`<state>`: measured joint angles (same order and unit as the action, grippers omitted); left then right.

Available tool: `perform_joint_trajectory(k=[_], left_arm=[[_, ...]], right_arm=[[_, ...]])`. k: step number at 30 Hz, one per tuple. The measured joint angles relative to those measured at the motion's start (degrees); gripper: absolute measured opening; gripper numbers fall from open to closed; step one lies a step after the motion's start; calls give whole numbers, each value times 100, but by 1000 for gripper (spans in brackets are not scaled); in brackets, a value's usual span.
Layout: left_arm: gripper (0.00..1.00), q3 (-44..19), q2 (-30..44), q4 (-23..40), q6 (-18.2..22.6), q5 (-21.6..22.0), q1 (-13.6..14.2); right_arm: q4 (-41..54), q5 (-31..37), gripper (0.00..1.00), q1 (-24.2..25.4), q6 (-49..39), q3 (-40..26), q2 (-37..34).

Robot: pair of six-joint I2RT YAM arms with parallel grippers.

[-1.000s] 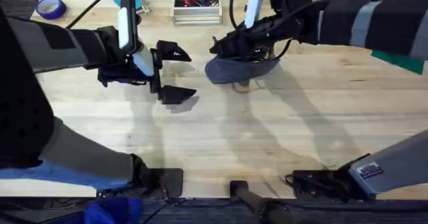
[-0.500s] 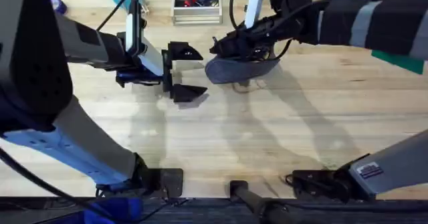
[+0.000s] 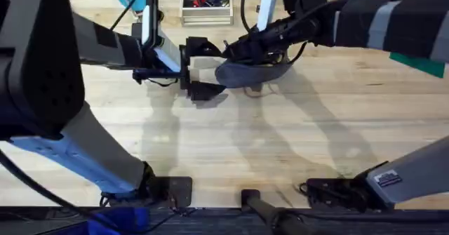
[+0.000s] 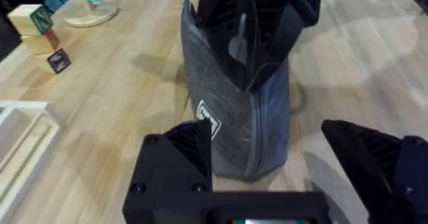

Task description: Unzip the bag, pick up the pens from the table one at a time and place them inside, then zip the bag closed.

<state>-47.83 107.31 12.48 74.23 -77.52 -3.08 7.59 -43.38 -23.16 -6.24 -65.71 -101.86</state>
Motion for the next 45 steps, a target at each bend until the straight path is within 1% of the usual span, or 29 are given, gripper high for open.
perform_joint_trajectory(k=[3,7,21,22,24,25,26,28,29,30,32,45], left_arm=[[995,0,0,-10,-146,58,109],[995,0,12,-21,-236,106,201],[990,0,103,-71,-278,112,219],[912,0,103,-71,-309,116,219],[798,0,103,-95,-314,127,219],[721,0,103,-97,-316,130,219],[580,0,103,-101,-320,139,218],[257,-7,103,-145,-317,189,206],[115,-7,103,-135,-318,184,206],[64,-7,103,-133,-318,184,208],[47,-7,103,-141,-336,181,208],[41,-4,103,-165,-360,182,208]], right_arm=[[5,0,30,7,0,0,0],[10,0,30,9,0,0,1],[14,0,30,9,0,0,2],[14,-1,30,9,0,0,0],[16,-13,30,9,0,0,0],[18,-18,30,9,0,0,0],[20,-27,30,7,0,0,0],[44,-42,30,7,0,0,0],[56,-46,30,7,0,0,0],[66,-57,30,4,0,0,2],[66,-63,30,4,0,0,0],[66,-81,30,4,2,0,0]])
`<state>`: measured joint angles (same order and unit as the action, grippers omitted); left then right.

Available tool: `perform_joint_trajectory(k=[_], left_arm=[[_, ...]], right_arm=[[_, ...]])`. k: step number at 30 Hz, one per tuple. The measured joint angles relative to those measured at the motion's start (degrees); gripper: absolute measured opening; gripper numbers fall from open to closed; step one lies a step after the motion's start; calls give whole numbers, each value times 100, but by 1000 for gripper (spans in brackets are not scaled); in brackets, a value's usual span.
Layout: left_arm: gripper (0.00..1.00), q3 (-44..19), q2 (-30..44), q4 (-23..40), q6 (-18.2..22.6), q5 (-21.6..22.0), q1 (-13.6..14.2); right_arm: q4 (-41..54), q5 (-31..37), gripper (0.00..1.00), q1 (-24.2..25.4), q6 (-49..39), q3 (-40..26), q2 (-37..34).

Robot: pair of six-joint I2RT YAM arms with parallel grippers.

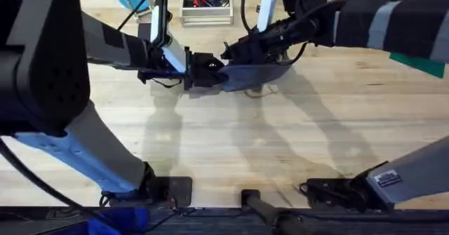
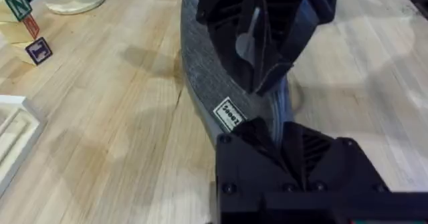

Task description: Unzip the bag, pick up the pens from the table one at a time and place them inside, then zip the bag closed.

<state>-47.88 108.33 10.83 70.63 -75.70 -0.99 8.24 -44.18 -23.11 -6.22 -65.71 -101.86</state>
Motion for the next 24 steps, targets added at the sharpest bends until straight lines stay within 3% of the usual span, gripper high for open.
perform_joint_trajectory(k=[24], left_arm=[[41,0,0,-15,0,11,0]], right_arm=[[425,-175,30,722,0,2,0]])
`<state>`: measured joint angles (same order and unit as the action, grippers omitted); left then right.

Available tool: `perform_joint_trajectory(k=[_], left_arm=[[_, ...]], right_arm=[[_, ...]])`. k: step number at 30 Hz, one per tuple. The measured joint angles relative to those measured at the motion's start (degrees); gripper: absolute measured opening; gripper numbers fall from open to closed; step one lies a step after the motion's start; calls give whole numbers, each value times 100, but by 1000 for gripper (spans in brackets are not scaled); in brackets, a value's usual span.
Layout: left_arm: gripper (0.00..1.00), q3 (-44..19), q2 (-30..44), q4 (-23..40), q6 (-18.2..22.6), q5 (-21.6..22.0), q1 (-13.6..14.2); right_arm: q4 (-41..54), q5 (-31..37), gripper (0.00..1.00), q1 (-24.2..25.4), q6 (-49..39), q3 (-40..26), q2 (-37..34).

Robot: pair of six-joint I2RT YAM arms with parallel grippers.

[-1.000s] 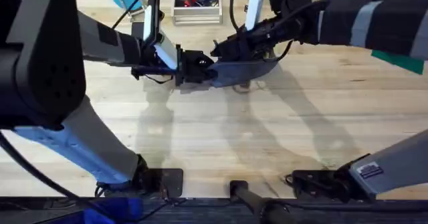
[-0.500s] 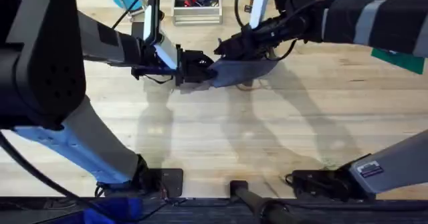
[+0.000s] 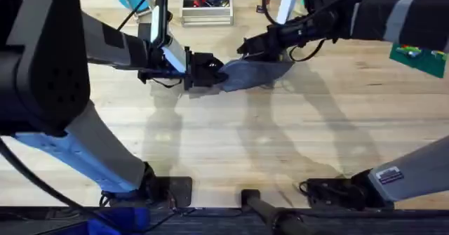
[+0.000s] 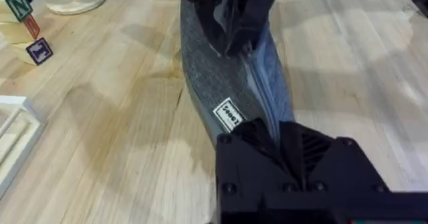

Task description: Unzip the bag, pick up the pens from the table one at a time and place them inside, then zip the bag closed.

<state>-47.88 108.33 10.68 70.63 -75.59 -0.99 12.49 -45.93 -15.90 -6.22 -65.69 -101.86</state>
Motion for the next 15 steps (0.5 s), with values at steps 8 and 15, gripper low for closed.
perform_joint_trajectory(k=[8,15], left_arm=[[41,-1,0,-2,0,10,0],[41,0,0,-7,0,15,0]], right_arm=[[86,-36,30,236,1,2,0],[168,-41,30,450,0,4,0]])
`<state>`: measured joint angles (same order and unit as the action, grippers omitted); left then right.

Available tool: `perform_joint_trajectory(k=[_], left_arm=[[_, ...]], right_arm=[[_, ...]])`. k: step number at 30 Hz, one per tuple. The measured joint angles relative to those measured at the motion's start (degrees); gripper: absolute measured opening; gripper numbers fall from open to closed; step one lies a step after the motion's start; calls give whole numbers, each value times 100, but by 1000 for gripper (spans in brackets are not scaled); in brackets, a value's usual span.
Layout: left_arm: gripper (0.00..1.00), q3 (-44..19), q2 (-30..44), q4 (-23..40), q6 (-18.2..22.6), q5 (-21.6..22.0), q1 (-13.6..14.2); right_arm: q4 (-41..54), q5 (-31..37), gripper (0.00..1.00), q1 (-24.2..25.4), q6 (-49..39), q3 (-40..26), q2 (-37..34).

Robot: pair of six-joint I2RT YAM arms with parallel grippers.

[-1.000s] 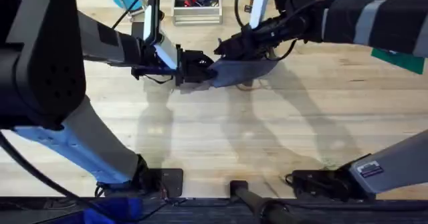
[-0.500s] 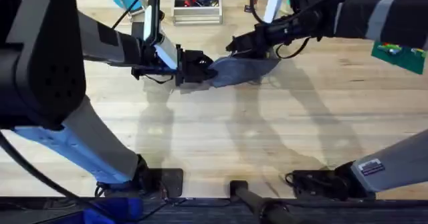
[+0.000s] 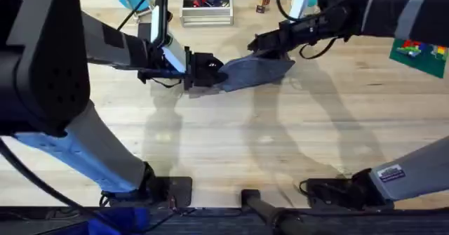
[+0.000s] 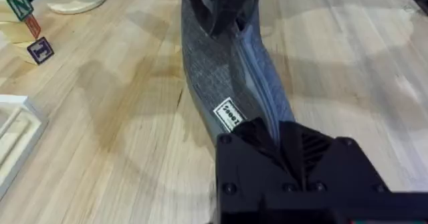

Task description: Unzip the bag, pick up the pens from the table one at a time and place them inside, then zip the bag closed.

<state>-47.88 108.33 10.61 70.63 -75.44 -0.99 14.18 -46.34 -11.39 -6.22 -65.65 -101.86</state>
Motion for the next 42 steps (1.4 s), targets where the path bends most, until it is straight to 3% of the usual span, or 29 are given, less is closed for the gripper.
perform_joint_trajectory(k=[42], left_arm=[[41,-2,0,-39,50,22,33]], right_arm=[[416,-256,31,1153,-65,59,0]])
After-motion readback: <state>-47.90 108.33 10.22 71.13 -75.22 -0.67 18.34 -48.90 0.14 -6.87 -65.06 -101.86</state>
